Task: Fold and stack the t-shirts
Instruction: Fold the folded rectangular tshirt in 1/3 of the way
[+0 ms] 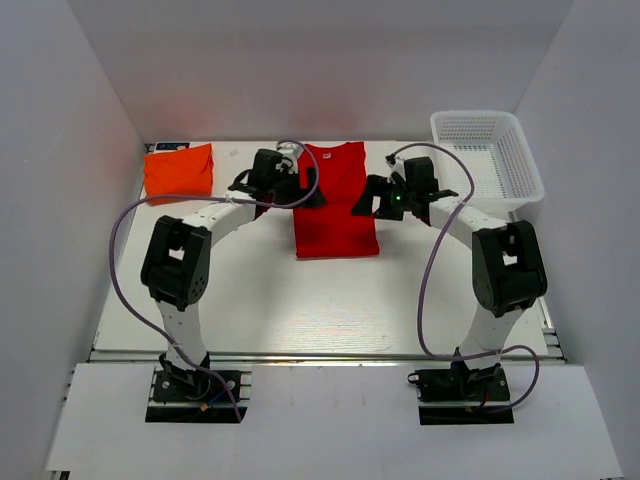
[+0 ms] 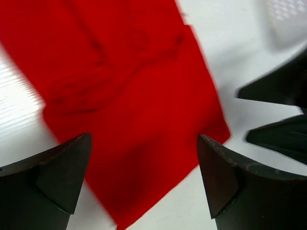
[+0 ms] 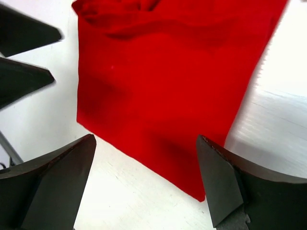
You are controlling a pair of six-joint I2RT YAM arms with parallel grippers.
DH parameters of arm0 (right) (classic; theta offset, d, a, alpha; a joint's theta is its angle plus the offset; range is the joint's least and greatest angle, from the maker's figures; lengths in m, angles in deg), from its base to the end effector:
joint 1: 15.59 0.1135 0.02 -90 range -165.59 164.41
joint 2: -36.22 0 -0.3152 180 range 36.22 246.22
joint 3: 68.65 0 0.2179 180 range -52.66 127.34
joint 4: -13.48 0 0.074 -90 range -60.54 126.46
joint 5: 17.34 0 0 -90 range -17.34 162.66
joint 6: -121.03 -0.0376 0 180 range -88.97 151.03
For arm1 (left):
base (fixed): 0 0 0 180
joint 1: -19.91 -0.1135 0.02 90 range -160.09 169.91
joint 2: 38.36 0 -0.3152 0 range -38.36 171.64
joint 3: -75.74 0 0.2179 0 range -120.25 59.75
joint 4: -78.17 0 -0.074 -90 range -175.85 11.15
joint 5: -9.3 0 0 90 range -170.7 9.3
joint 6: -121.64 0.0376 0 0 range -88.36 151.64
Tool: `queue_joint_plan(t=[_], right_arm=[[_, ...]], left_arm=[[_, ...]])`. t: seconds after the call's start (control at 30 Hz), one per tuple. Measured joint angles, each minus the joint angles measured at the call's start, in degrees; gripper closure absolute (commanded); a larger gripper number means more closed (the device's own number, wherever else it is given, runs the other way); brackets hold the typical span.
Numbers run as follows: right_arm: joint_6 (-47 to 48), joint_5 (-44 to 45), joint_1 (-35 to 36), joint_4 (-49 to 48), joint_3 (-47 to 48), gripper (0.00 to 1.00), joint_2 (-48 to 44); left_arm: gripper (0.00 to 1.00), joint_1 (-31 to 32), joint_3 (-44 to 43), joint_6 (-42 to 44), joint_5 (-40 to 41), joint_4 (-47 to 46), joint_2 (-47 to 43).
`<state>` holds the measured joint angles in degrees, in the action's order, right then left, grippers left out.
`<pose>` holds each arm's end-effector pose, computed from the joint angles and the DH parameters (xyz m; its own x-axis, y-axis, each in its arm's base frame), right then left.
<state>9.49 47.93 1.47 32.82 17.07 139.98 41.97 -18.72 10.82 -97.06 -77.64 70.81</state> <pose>0.3664 0.1289 0.2865 -0.7544 0.1173 -0.6459 -0.3304 0.7824 0.5280 0.3852 -0.1675 0.2868 -0.7443 -0.0664 -0.6646 0.3199 0.8381 -0.4419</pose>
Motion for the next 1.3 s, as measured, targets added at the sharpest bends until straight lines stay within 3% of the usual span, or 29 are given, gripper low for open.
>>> queue_joint_plan(t=[0.23,0.43,0.73,1.03,1.3], right_arm=[[1.2,-5.2,-0.1,-3.0,0.2,0.10,3.6],[1.2,-7.0,-0.1,-3.9,0.9,0.10,8.8],[1.3,-8.2,-0.2,-4.5,0.5,0.10,11.0],[3.0,-7.1,-0.1,-4.9,-0.9,0.10,9.7],[4.2,-5.0,0.0,-3.4,-3.2,0.10,4.8]], left_arm=[[0.00,1.6,-8.8,1.9,-7.8,-1.2,10.8],[0.00,-0.2,-11.3,1.9,-7.4,-0.5,16.8],[0.00,-0.9,-26.8,1.9,-4.4,1.0,25.4],[0.00,-1.0,-26.4,2.0,-1.3,2.3,26.3],[0.00,-1.0,-32.6,3.9,3.5,4.0,23.6]])
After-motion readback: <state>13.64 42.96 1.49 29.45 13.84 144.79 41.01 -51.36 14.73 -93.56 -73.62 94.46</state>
